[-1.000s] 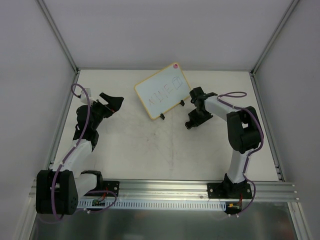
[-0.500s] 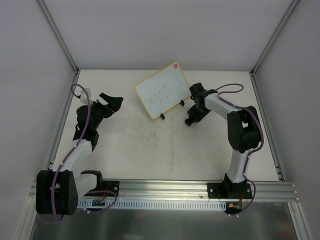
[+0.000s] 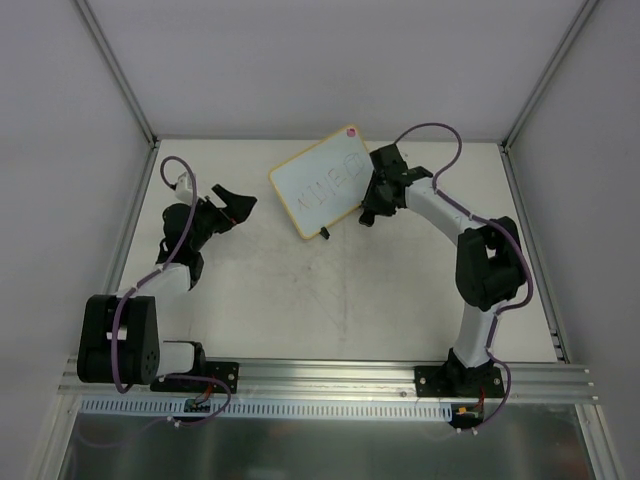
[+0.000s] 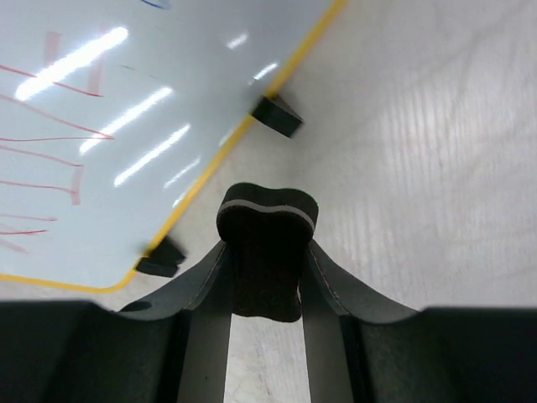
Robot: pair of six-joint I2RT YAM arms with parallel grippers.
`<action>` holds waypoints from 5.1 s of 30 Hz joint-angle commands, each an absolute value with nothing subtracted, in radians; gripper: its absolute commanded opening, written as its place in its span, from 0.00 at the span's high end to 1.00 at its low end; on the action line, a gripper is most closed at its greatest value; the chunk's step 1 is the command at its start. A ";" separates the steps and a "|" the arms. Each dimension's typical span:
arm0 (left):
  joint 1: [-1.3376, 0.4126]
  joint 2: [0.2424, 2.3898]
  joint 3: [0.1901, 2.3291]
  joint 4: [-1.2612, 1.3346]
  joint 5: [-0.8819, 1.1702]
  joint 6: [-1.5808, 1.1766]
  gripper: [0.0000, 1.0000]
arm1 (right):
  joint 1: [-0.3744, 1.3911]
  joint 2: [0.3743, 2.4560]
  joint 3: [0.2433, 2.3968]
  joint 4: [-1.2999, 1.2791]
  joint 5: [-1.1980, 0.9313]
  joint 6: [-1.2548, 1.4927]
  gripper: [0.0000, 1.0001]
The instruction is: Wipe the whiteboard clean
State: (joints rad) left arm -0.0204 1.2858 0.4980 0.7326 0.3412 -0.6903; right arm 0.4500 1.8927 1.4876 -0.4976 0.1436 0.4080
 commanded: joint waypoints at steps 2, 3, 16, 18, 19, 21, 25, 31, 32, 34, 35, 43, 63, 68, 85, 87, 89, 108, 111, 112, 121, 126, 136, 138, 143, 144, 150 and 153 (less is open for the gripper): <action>-0.029 1.353 0.561 0.936 0.465 -0.660 0.01 | 0.472 1.879 1.627 -0.433 0.074 0.200 0.96; -0.029 1.370 0.578 0.940 0.481 -0.658 0.01 | 0.479 1.887 1.644 -0.434 0.069 0.186 0.96; -0.032 1.683 0.860 0.982 0.643 -0.709 0.16 | 0.577 2.045 1.874 -0.425 -0.025 0.009 1.00; -0.032 1.712 0.890 0.982 0.664 -0.707 0.27 | 0.584 2.057 1.894 -0.422 -0.029 -0.018 1.00; -0.032 1.739 0.919 0.979 0.682 -0.707 0.29 | 0.586 2.072 1.904 -0.423 -0.034 -0.023 1.00; -0.032 1.762 0.940 0.976 0.687 -0.709 0.30 | 0.591 2.085 1.928 -0.420 -0.045 -0.026 1.00; -0.037 1.819 0.989 0.976 0.699 -0.704 0.33 | 0.600 2.095 1.931 -0.396 -0.055 -0.046 1.00; -0.051 1.887 1.034 0.971 0.703 -0.703 0.53 | 0.621 2.109 1.930 -0.354 -0.063 -0.092 1.00; -0.052 1.893 1.043 0.971 0.706 -0.701 0.57 | 0.627 2.108 1.928 -0.348 -0.057 -0.100 1.00; -0.055 1.908 1.049 0.971 0.704 -0.696 0.58 | 0.634 2.105 1.921 -0.339 -0.064 -0.110 1.00; -0.057 1.913 1.051 0.971 0.704 -0.693 0.58 | 0.638 2.103 1.910 -0.324 -0.069 -0.118 1.00; -0.063 1.933 1.057 0.973 0.710 -0.686 0.76 | 0.657 2.118 1.890 -0.284 -0.071 -0.130 1.00; -0.064 1.936 1.031 1.026 0.729 -0.673 1.00 | 0.730 2.100 1.656 -0.014 0.070 -0.201 1.00; -0.064 1.947 1.034 1.034 0.736 -0.680 1.00 | 0.742 2.097 1.603 0.037 0.098 -0.195 1.00; -0.064 1.937 1.038 1.029 0.752 -0.678 1.00 | 0.746 2.037 1.404 0.103 0.012 -0.095 1.00; -0.064 1.937 1.037 1.029 0.752 -0.678 1.00 | 0.744 2.033 1.390 0.109 0.011 -0.092 1.00; -0.064 1.936 1.035 1.031 0.752 -0.678 1.00 | 0.745 2.031 1.390 0.110 0.011 -0.094 1.00; -0.064 1.933 1.032 1.037 0.798 -0.678 1.00 | 0.657 2.120 1.649 0.069 -0.110 -0.087 1.00; -0.064 1.933 1.031 1.037 0.802 -0.677 1.00 | 0.640 2.135 1.681 0.068 -0.136 -0.074 1.00; -0.064 1.934 1.031 1.037 0.802 -0.676 1.00 | 0.637 2.140 1.704 0.064 -0.141 -0.072 1.00; -0.064 1.934 1.029 1.039 0.804 -0.673 1.00 | 0.618 2.171 1.782 0.041 -0.152 -0.068 1.00; -0.064 1.937 1.031 1.040 0.807 -0.676 1.00 | 0.604 2.184 1.828 0.040 -0.156 -0.067 1.00; -0.064 1.933 1.032 1.042 0.808 -0.675 1.00 | 0.591 2.198 1.824 0.037 -0.189 -0.060 1.00; -0.064 1.934 1.032 1.042 0.808 -0.675 1.00 | 0.591 2.192 1.775 0.046 -0.199 -0.046 1.00; -0.064 1.934 1.032 1.045 0.811 -0.676 1.00 | 0.594 2.113 1.563 0.162 -0.227 -0.003 1.00; -0.064 1.934 1.032 1.045 0.811 -0.676 1.00 | 0.597 2.102 1.508 0.178 -0.229 -0.003 1.00; -0.064 1.937 1.034 1.049 0.815 -0.680 1.00 | 0.627 2.057 1.390 0.189 -0.229 0.035 1.00; -0.064 1.936 1.034 1.052 0.816 -0.680 1.00 | 0.650 2.051 1.358 0.189 -0.225 0.032 1.00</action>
